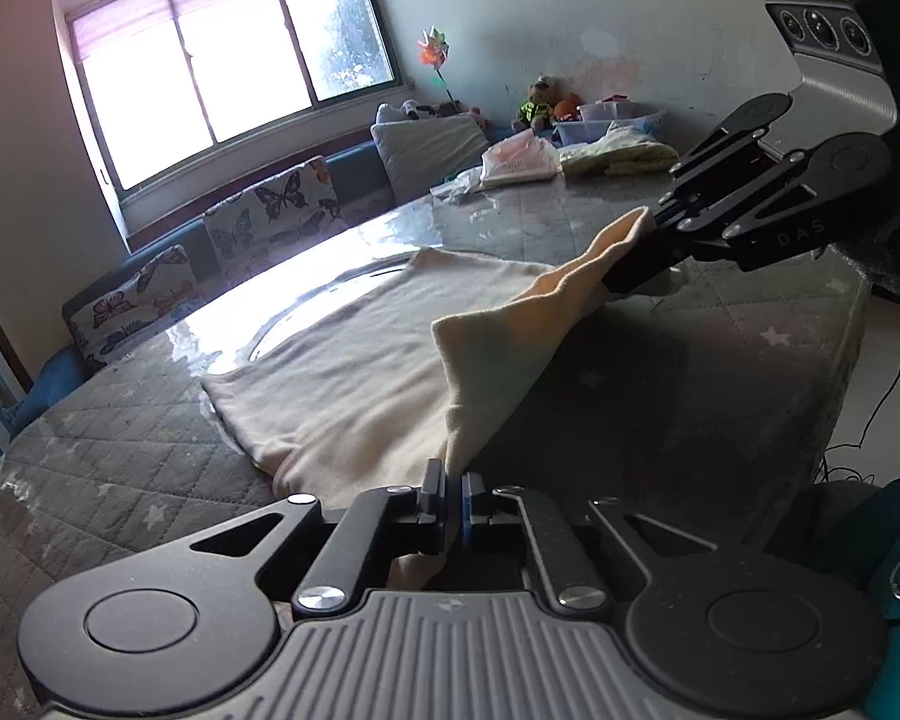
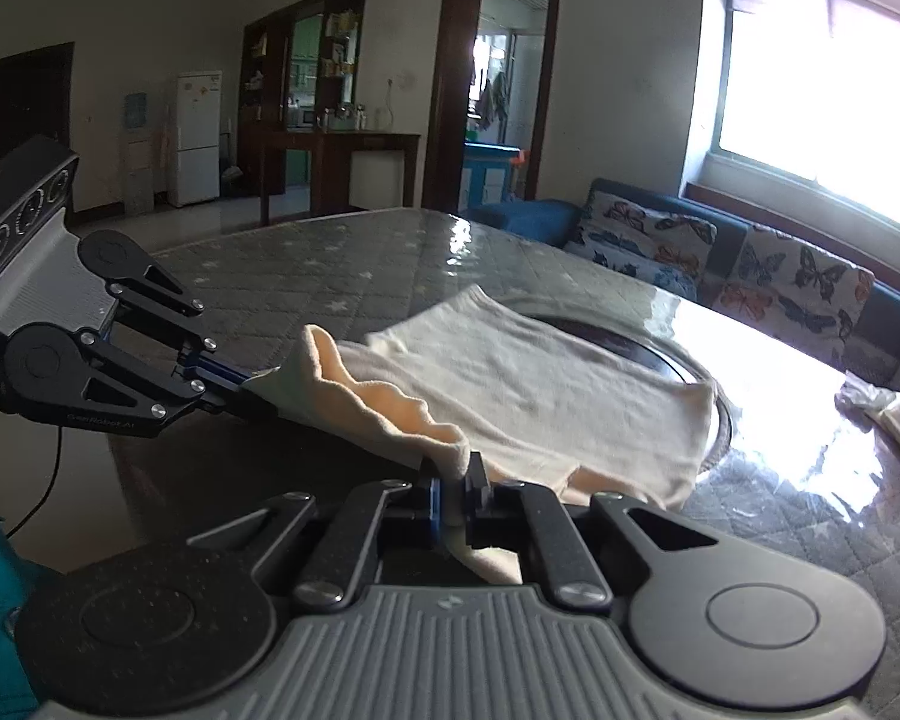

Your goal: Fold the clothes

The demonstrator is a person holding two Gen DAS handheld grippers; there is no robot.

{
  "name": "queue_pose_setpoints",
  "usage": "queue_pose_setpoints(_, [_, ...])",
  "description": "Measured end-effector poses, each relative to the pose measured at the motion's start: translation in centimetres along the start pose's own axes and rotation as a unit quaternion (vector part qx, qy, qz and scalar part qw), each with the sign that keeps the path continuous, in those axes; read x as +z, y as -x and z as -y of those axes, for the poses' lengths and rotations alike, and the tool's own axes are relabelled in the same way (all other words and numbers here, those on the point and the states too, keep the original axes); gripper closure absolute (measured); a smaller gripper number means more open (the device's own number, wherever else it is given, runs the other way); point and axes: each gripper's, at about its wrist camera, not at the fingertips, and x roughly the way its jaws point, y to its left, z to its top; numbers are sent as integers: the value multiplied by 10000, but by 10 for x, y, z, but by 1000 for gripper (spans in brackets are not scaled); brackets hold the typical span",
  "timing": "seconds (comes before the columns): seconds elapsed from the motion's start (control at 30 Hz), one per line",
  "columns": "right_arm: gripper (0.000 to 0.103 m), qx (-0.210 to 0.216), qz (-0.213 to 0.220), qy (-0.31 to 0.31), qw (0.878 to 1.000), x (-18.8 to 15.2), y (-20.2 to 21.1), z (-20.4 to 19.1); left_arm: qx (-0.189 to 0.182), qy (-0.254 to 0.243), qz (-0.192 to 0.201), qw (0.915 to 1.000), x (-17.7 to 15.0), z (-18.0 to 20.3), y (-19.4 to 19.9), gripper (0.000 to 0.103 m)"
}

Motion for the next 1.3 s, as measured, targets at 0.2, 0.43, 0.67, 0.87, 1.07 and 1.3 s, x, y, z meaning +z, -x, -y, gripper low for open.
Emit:
queue_pose_setpoints(0.2, [97, 416, -92, 34, 9991, 2, 35, -17, -109, -99, 79, 9999, -4, 8, 45, 98])
queue_pose_setpoints(0.43, [97, 706, -278, 133, 9970, 13, 58, -29, -29, -151, 134, 9998, 0, 14, 68, 98])
queue_pose_setpoints(0.67, [97, 564, -183, 32, 9982, 45, 34, 3, 248, -8, 225, 9994, 20, -14, 35, 98])
queue_pose_setpoints(0.87, [97, 350, -271, -102, 9990, 76, -20, 51, 545, 213, 210, 9981, 53, -56, -22, 97])
queue_pose_setpoints(1.07, [97, -55, -596, -512, 9969, 81, -112, 97, 1023, 456, -279, 9933, 73, -85, -114, 96])
queue_pose_setpoints(1.3, [82, -468, -822, -1084, 9896, 45, -159, 114, 1262, 409, -842, 9876, 54, -87, -171, 79])
